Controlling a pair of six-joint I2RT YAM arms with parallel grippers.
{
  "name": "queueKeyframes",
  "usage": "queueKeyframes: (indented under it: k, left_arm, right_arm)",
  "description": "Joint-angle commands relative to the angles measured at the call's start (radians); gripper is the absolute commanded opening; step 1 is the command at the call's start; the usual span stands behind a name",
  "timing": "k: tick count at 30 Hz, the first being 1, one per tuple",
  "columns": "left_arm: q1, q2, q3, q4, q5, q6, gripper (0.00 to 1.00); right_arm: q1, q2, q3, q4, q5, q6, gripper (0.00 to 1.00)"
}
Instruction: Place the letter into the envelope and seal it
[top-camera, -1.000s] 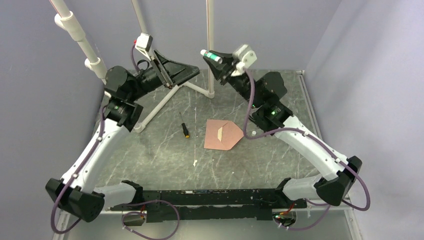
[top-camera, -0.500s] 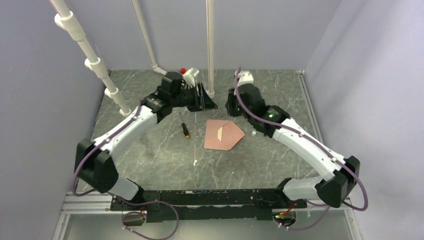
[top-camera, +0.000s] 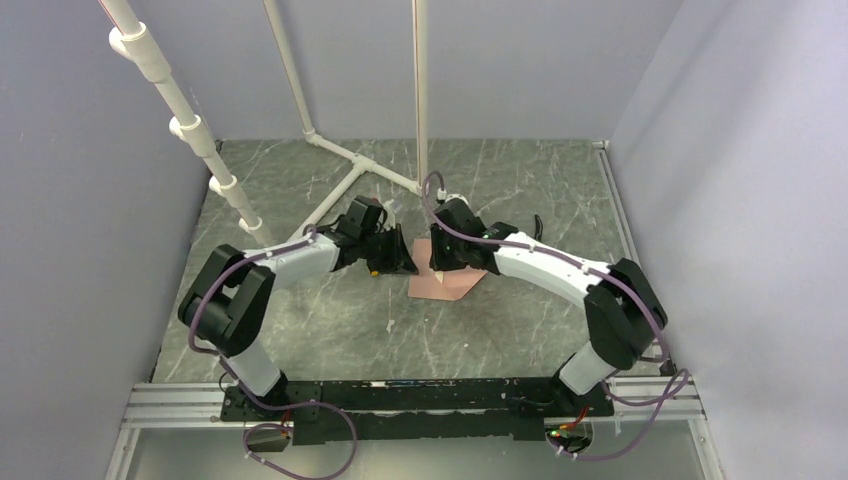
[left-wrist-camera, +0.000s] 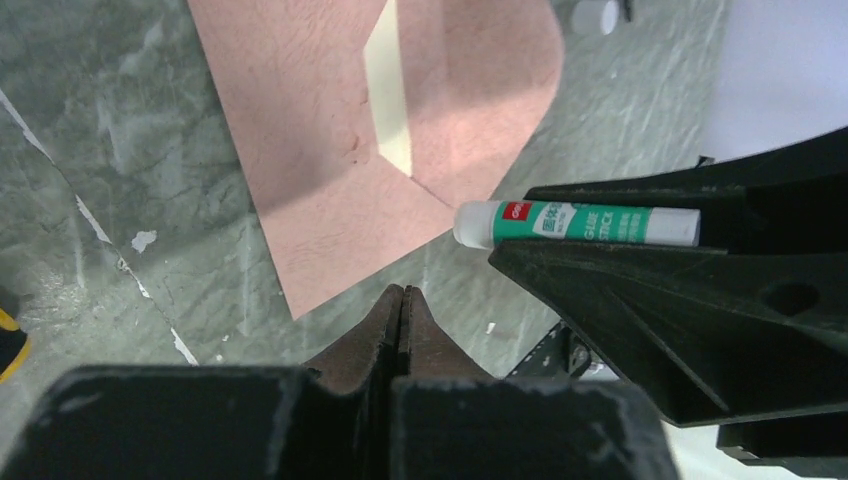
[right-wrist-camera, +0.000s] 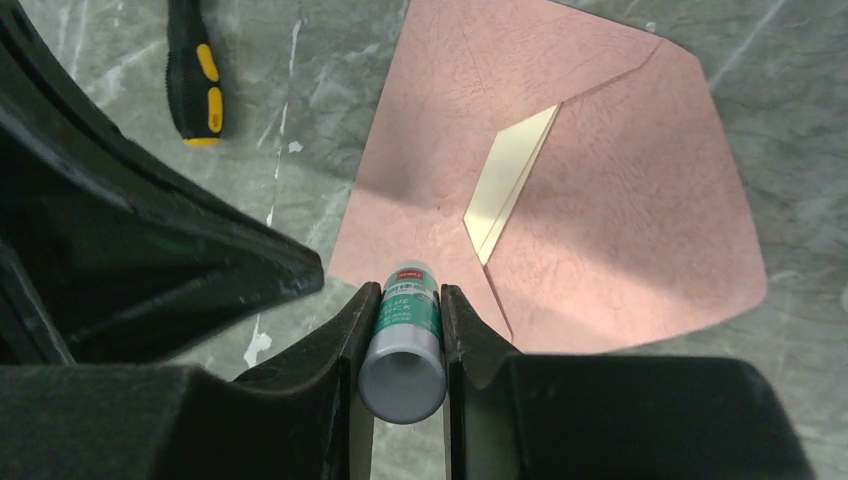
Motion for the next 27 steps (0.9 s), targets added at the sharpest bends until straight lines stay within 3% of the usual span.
queueKeyframes:
  k: [1, 6, 13, 27]
  left_arm:
    - [-0.042, 0.032, -0.049, 0.177, -0.057, 0.03, 0.03]
    - [-0.073, 0.076, -0.073, 0.226, -0.143, 0.017, 0.02]
    - [-0.075, 0.128, -0.162, 0.305, -0.135, -0.074, 0.02]
    - [-0.071, 0.172, -0.184, 0.245, -0.192, -0.094, 0.02]
  right_arm:
    - [0.002, 0.065, 0.061, 0.064, -0.008, 0.05, 0.0]
    - [0.001, 0.12, 0.065, 0.065, 0.013, 0.069, 0.0]
    - [0.005, 0.149, 0.049, 0.141, 0.03, 0.013, 0.0]
    - [0.013, 0.229, 0.034, 0.134, 0.137, 0.003, 0.0]
